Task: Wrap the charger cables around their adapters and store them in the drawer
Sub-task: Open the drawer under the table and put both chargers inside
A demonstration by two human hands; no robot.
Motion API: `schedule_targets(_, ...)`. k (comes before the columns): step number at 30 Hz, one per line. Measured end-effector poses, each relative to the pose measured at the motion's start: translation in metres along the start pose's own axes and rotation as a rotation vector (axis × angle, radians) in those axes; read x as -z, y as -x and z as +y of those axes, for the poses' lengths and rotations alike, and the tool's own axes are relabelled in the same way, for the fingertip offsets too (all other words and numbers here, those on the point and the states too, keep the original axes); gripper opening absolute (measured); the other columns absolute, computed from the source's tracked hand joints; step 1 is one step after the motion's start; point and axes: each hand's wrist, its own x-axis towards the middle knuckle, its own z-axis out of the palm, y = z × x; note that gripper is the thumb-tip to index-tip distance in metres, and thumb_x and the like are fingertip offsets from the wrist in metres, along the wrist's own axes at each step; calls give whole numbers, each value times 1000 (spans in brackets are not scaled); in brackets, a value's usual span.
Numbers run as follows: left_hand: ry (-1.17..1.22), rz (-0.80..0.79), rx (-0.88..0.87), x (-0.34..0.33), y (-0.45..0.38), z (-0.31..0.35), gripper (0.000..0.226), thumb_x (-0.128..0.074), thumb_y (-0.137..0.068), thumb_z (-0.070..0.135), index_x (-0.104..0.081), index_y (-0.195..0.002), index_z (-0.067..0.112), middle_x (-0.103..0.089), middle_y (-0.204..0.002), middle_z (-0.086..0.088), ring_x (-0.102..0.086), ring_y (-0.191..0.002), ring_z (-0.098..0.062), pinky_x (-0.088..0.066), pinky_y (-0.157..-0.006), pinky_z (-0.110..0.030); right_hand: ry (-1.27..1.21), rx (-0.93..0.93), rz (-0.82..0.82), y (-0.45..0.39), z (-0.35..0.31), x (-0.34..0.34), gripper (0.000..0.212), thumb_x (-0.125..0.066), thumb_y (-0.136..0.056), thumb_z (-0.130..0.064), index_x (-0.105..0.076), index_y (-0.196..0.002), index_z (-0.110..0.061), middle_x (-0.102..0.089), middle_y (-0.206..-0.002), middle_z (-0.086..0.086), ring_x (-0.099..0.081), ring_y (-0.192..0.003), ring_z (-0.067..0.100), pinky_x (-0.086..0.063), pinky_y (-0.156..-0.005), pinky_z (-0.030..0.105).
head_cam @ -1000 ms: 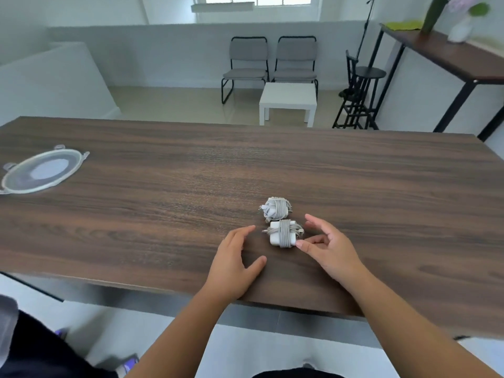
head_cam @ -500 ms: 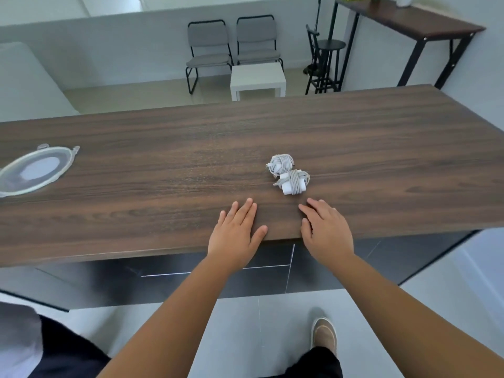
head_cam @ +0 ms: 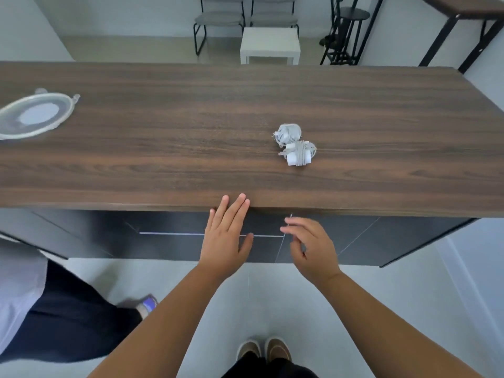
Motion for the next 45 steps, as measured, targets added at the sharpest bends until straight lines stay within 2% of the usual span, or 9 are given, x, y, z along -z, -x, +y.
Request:
schedule_targets(4,210,43,87,-23,29,10,65,-53,-95,28,-23,-153,22,-16,-162,8,-5,-151,-16,-2,-121,-37,17,-161,-263,22,18,-18,26,-51,-87,-9,-73,-97,-20,-69,-106,-3,-60,-97,12,-49,-82,21)
schedule_targets(8,378,-220,471,-68,70,-13,56,-52,-97,35,-32,-149,26,-34,-155,3,-34,-141,-20,-30,-116,-37,-88,-398,-412,30,38,-44,20,-56,-89,-10,-74,-97,-16,-71,-95,-3,-61,-84,12,-43,-75,20)
schedule_targets(12,642,-344,995,-102,77,-49,39,-47,-98,42,-53,-134,28,-57,-135,-4,-57,-116,-27,-45,-99,-33,-512,-1082,-421,6,59,-92,23,-56,-90,-21,-67,-108,-10,-67,-85,2,-60,-77,19,-47,-73,30)
schedule_targets(15,670,-378,1148,-132,80,-73,35,-43,-99,42,-57,-128,27,-63,-122,-7,-58,-101,-29,-45,-87,-32,-914,-1446,-297,1,65,-118,36,-48,-97,-37,-55,-120,-10,-61,-104,12,-63,-91,27,-51,-85,34)
schedule_targets(20,751,-412,1191,-191,61,-94,44,-46,-95,52,-53,-132,29,-61,-125,-4,-57,-99,-26,-45,-84,-32,-1152,-1464,-241,-4,89,-151,72,-29,-92,-66,-28,-148,-21,-42,-148,4,-45,-132,25,-37,-102,38)
schedule_targets(24,722,-461,1171,-242,56,-121,55,-45,-95,52,-43,-142,23,-51,-141,-6,-52,-122,-30,-41,-95,-35,-1355,-1449,-189,-1,100,-182,79,-23,-88,-73,-11,-152,-28,-24,-158,2,-31,-142,21,-23,-113,42)
schedule_targets(33,805,-141,1252,-333,45,-181,51,-48,-93,43,-40,-140,25,-51,-138,-6,-52,-122,-33,-46,-100,-45,-1641,-1416,60,2,126,-213,93,-47,-83,-70,-7,-152,-22,-33,-150,17,-44,-133,29,-35,-107,47)
schedule_targets(39,926,-166,1296,-367,43,-210,27,-45,-96,24,-49,-122,20,-49,-80,0,-48,-67,-19,-35,-54,-23,-1544,-1461,120,2,127,-231,98,-59,-79,-65,-12,-151,-17,-47,-121,21,-60,-114,28,-45,-100,43)
schedule_targets(45,1059,-124,1320,-378,28,-217,14,-55,-95,21,-48,-107,23,-49,-78,1,-47,-60,-15,-41,-65,-26,-1440,-1461,156,-12,130,-236,101,-66,-72,-66,-21,-148,-19,-52,-121,20,-69,-100,27,-56,-81,44)
